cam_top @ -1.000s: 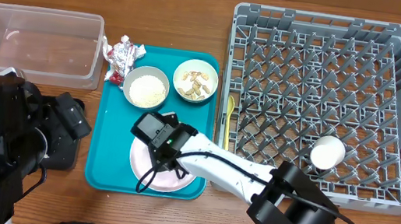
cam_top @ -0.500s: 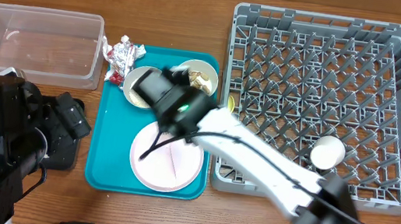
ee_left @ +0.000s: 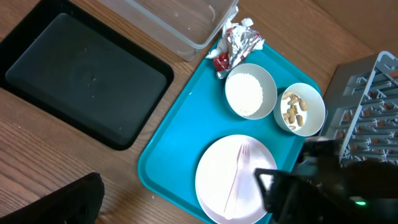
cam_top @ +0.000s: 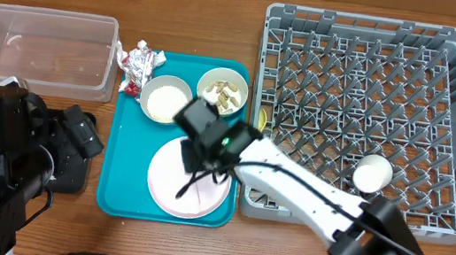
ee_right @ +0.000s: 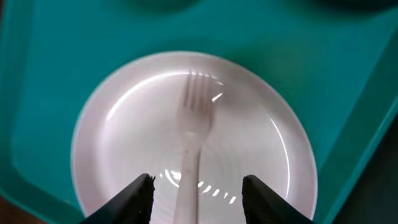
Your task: Sort waste into correct bins and load items into the dishwasher rack
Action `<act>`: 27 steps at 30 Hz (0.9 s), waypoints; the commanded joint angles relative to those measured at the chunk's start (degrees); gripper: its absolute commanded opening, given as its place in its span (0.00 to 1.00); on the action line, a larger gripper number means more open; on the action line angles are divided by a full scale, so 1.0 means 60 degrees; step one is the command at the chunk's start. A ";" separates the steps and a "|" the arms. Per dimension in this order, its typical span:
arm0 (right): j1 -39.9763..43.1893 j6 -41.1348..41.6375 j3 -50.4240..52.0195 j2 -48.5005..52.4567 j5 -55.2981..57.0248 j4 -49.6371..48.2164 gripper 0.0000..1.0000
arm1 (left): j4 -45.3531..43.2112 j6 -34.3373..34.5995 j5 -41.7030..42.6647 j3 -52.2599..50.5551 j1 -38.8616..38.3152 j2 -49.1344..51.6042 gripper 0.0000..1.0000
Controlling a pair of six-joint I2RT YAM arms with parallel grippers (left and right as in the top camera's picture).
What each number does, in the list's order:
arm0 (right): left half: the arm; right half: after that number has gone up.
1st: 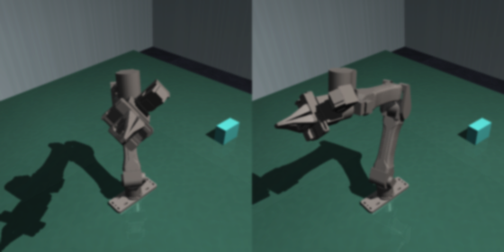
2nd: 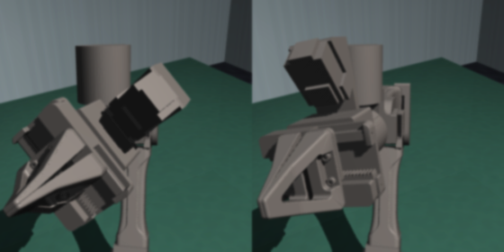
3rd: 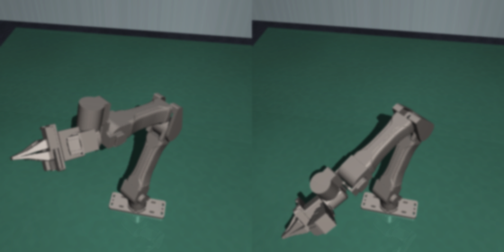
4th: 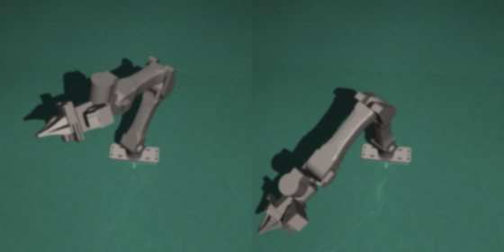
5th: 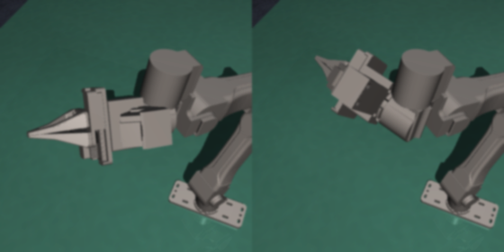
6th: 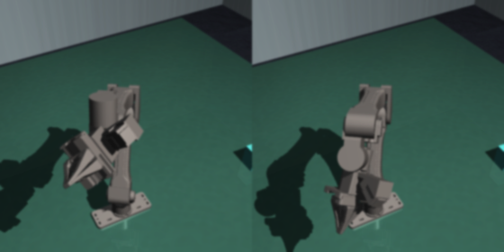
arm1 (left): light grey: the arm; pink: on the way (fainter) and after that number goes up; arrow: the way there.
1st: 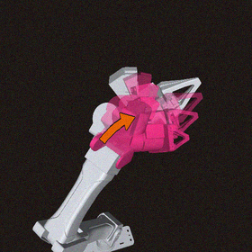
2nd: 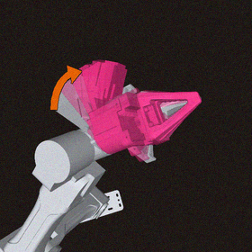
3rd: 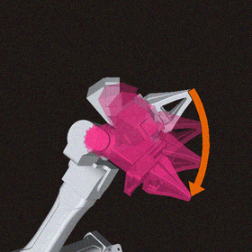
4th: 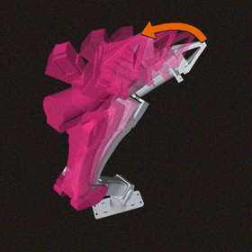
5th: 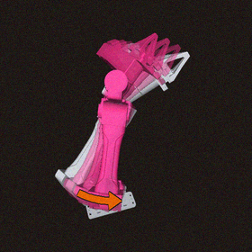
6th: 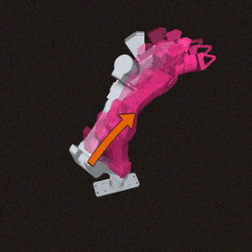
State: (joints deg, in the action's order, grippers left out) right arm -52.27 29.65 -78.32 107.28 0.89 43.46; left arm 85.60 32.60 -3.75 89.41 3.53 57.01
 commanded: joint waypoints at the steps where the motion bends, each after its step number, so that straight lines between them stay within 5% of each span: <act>1: 0.0087 0.0310 0.0495 -0.0073 0.0193 -0.0758 0.49 | -0.0018 -0.0149 -0.0193 0.0062 0.0051 -0.0004 1.00; 20: -0.0197 0.0342 0.0991 0.1224 -0.0430 -0.1960 0.48 | -0.0018 -0.0149 -0.0189 0.0062 0.0051 -0.0004 1.00; 27: -0.0244 0.0310 0.0987 0.1224 -0.0455 -0.2055 0.30 | -0.0018 -0.0149 -0.0193 0.0062 0.0051 -0.0004 1.00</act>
State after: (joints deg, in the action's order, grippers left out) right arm -53.28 31.29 -72.86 113.32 -0.78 31.42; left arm 85.60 32.60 -3.75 89.41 3.53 57.01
